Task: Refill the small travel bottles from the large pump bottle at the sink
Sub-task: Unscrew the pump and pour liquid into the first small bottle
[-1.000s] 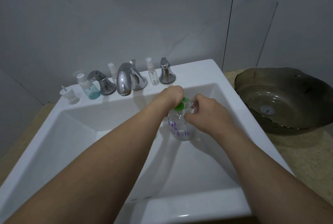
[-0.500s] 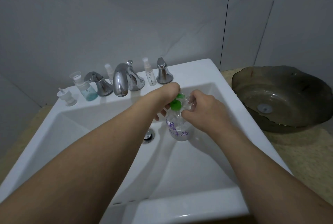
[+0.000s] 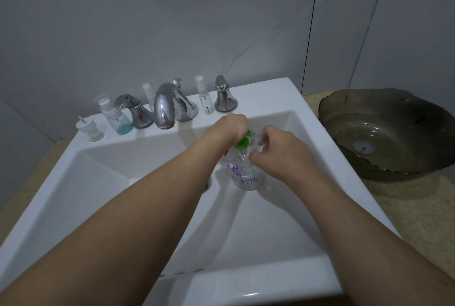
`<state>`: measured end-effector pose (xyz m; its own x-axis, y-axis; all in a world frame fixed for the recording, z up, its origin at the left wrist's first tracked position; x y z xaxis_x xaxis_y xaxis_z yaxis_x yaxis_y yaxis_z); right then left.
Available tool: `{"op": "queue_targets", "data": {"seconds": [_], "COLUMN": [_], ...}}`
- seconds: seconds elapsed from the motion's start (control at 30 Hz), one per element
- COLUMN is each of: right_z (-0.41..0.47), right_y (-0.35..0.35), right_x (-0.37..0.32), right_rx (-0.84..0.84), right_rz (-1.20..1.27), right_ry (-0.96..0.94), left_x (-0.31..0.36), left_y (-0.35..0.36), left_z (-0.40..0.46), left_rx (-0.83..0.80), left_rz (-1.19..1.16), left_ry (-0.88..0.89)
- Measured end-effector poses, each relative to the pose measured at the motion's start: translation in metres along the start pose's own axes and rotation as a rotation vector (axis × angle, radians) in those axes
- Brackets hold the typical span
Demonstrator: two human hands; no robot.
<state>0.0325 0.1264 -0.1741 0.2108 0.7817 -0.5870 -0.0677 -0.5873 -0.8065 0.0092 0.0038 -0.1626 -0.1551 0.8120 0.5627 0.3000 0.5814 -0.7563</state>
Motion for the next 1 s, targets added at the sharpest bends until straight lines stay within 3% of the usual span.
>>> {"op": "queue_targets", "data": {"seconds": [0.4,0.63,0.87,1.0], "right_z": [-0.003,-0.003,0.0,0.0], "right_y": [-0.011,-0.01,-0.002,-0.001], "right_x": [-0.01,-0.009,0.0,-0.001], "right_rx": [0.079,0.056,-0.007,-0.001], "right_rz": [0.005,0.012,0.009,0.0], "right_ry": [-0.058,-0.045,0.023,0.011], "left_x": [-0.015,-0.011,0.007,0.004], "left_y": [0.002,0.0,-0.005,-0.002], "left_z": [0.005,0.001,-0.001,-0.002], "left_rx": [-0.136,-0.087,0.041,0.011], "left_rz": [-0.14,-0.129,-0.005,0.02], "left_ry": [-0.066,-0.063,0.047,0.034]}}
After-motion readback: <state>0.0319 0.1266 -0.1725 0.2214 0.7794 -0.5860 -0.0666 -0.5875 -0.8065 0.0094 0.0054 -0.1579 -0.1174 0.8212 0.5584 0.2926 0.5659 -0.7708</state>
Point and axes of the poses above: each hand's wrist, its own z-axis towards the middle knuckle, its own y-axis out of the palm, x = y × z, the point moved 10 cm from there along z, towards the middle knuckle, and after that the axes turned 14 degrees about y, right-handed, at the moved point
